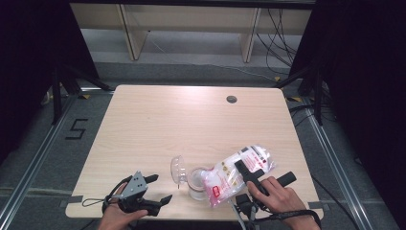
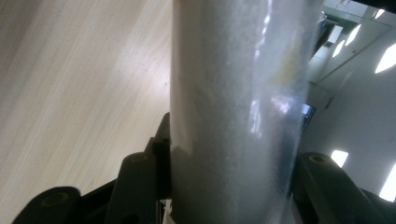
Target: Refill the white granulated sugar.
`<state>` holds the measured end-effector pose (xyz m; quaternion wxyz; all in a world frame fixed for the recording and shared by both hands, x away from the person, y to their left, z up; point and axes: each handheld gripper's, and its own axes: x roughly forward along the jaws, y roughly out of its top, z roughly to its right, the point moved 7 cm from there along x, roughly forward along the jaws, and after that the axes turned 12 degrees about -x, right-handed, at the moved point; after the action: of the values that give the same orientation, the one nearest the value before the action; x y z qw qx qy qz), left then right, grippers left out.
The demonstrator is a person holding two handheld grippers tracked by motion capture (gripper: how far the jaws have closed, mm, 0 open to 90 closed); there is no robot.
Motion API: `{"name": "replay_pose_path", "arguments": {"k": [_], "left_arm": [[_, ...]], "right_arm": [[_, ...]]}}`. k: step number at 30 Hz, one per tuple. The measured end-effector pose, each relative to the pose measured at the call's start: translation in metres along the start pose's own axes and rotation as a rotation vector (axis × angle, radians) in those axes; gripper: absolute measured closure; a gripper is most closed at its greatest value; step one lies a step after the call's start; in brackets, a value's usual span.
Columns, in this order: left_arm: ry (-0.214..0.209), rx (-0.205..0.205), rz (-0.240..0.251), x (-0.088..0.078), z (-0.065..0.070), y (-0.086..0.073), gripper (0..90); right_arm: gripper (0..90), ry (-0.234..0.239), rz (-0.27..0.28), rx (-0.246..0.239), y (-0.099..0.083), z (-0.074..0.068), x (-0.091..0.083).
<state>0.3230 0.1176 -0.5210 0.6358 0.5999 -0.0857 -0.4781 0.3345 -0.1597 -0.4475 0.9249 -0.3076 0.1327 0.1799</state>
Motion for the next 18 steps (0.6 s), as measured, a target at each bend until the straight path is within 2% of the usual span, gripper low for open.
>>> {"name": "replay_pose_path", "arguments": {"k": [18], "left_arm": [[0.002,0.007,-0.007,-0.0004,-0.0006,-0.0004,15.9]], "right_arm": [[58.5,0.001,0.001,0.004,-0.0006,-0.0003,-0.0001]]}}
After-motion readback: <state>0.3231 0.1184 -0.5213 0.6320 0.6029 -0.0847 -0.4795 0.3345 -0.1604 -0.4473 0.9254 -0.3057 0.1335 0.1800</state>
